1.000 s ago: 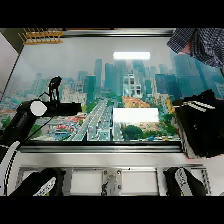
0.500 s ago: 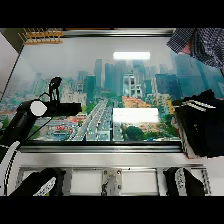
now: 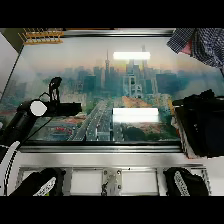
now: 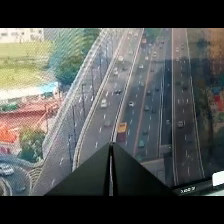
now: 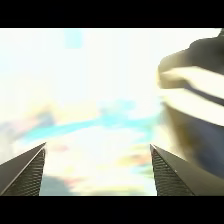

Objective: Fold the clothes and pants, and hang the long-sleeved shirts on hangers.

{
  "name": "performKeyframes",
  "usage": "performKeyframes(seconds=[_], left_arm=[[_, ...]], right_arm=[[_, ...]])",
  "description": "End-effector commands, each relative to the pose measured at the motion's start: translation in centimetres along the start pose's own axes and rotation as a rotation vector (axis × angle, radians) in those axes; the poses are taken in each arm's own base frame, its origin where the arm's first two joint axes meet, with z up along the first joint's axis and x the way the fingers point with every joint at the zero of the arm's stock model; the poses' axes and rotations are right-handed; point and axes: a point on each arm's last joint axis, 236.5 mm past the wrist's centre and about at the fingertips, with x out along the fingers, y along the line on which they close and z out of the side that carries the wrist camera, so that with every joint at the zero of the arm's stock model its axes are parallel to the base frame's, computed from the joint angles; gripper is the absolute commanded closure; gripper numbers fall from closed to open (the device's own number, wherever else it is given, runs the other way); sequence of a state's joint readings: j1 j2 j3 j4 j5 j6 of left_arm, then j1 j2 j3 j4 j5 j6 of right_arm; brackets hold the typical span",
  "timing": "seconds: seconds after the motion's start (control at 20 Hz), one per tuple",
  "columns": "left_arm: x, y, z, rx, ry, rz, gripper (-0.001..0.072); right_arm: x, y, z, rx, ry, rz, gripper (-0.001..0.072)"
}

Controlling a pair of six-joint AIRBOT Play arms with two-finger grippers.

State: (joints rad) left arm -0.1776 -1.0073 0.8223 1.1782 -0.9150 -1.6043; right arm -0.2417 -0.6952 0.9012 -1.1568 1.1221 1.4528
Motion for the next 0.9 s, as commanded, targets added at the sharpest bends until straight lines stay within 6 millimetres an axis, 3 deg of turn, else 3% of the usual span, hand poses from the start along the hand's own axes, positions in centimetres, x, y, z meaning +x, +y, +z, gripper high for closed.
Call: performKeyframes(seconds=[0.0,0.1,0.25,0.3,0.35,0.4,0.45,0.85], left_arm=[[0.0,0.0,0.0,0.000,0.000,0.000,0.0704],[0.0,0.0,0.0,0.000,0.000,0.000,0.0704],[0.0,0.0,0.0,0.000,0.000,0.000,0.0704],[0.0,0.0,0.0,0.000,0.000,0.000,0.0704],[0.0,0.0,0.0,0.000,0.000,0.000,0.0704],[0.0,0.0,0.0,0.000,0.000,0.000,0.0704],[0.0,0.0,0.0,0.000,0.000,0.000,0.0704],[0.0,0.0,0.0,0.000,-0.001,0.000,0.0704]], right_arm=[[2.8,6.5,-3.7,-0.111,0.124,0.183,0.0007],[3.4,7.9,-4.8,-0.155,0.166,0.213,0.0008],[3.7,8.5,-5.3,-0.166,0.186,0.227,0.0009],[3.7,8.5,-5.3,-0.165,0.185,0.227,0.0059],[3.7,8.5,-5.3,-0.165,0.188,0.227,0.0264],[3.7,8.5,-5.4,-0.165,0.189,0.228,0.0513],[3.7,8.5,-5.4,-0.164,0.189,0.228,0.0695],[3.7,8.5,-5.6,-0.163,0.199,0.228,0.0690]])
